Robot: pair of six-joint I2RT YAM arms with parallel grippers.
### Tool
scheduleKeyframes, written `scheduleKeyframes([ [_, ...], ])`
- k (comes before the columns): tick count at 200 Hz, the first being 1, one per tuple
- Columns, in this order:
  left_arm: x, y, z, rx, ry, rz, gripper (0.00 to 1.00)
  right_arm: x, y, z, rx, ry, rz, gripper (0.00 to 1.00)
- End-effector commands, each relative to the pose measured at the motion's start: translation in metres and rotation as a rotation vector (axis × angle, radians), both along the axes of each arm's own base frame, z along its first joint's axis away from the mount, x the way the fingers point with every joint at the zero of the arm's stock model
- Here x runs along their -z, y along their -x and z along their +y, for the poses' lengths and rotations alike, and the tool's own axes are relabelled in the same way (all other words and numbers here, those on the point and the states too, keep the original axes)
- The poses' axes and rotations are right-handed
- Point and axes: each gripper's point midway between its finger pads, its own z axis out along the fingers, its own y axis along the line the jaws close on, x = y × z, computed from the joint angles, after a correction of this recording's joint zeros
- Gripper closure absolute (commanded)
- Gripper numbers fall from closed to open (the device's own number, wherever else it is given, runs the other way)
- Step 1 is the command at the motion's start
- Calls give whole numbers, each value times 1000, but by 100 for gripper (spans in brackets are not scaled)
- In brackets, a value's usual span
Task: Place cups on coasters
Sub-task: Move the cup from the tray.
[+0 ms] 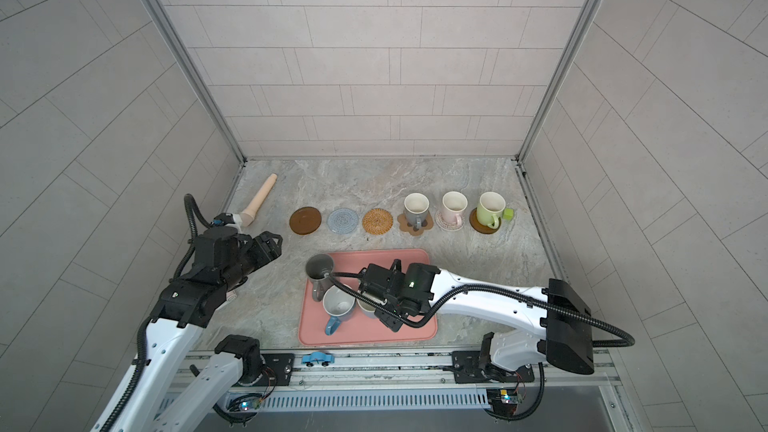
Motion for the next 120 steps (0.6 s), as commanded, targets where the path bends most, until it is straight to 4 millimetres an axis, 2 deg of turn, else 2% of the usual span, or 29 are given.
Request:
scheduleKeyframes([
  [1, 1, 1, 2, -17, 5, -6, 21, -1, -5, 4, 18, 10, -25, 59],
  [54, 2, 1, 3, -19, 4, -4, 21, 3, -12, 8, 47, 26, -51, 62],
  [120, -1, 1, 3, -17, 5, -11, 21, 8, -26, 1, 123, 70, -117, 75],
])
